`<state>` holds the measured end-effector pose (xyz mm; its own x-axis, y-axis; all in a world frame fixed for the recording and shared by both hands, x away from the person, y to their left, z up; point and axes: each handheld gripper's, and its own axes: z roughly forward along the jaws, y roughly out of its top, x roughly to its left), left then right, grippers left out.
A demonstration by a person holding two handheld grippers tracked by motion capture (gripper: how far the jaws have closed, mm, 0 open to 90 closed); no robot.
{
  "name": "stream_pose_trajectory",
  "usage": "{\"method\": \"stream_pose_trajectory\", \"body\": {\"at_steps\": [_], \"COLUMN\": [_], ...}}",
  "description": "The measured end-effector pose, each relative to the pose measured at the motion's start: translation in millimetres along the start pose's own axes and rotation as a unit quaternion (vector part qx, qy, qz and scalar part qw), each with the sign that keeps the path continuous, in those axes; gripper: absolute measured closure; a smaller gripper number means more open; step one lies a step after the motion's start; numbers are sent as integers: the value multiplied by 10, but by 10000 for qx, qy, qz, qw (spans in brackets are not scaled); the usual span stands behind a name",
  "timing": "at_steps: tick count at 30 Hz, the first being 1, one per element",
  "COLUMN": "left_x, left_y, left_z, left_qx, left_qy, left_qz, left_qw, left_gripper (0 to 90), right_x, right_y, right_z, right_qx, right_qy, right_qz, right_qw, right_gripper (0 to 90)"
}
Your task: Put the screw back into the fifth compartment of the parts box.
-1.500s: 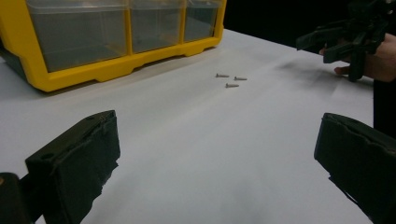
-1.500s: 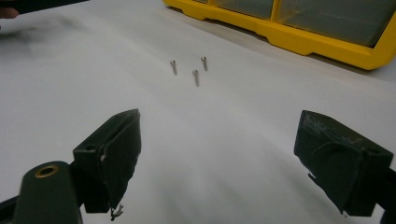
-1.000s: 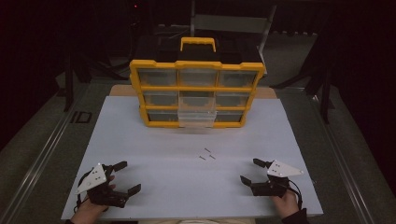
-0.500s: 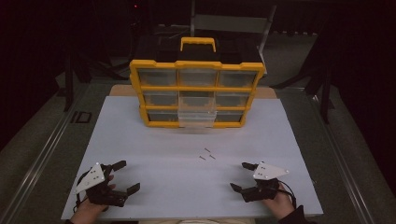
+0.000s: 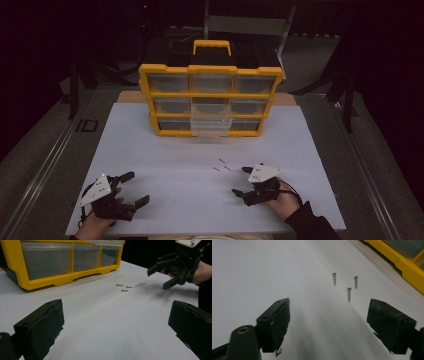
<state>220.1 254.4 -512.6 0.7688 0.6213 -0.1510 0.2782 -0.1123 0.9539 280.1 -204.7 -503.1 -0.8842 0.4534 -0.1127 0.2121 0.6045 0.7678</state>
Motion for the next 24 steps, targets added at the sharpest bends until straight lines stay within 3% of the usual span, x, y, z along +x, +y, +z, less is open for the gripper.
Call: {"method": "stream_pose_trajectory", "body": {"at_steps": [13, 14, 24], "left_x": [-8, -9, -10], "left_y": [2, 2, 5], "left_z": [1, 0, -2], "left_qx": [-2, -1, -18], "left_qy": [-8, -10, 14], "left_qz": [7, 10, 16], "left_qw": [10000, 10000, 10000], "left_gripper": [11, 12, 11], "right_x": [-183, -225, -387], "right_y": [159, 174, 207], "right_z": [171, 192, 308], "right_qx": [100, 101, 162], "right_qy": [78, 110, 204], "right_qz": [239, 370, 794], "right_qw": [9996, 9992, 9965], "right_gripper": [316, 318, 396]}}
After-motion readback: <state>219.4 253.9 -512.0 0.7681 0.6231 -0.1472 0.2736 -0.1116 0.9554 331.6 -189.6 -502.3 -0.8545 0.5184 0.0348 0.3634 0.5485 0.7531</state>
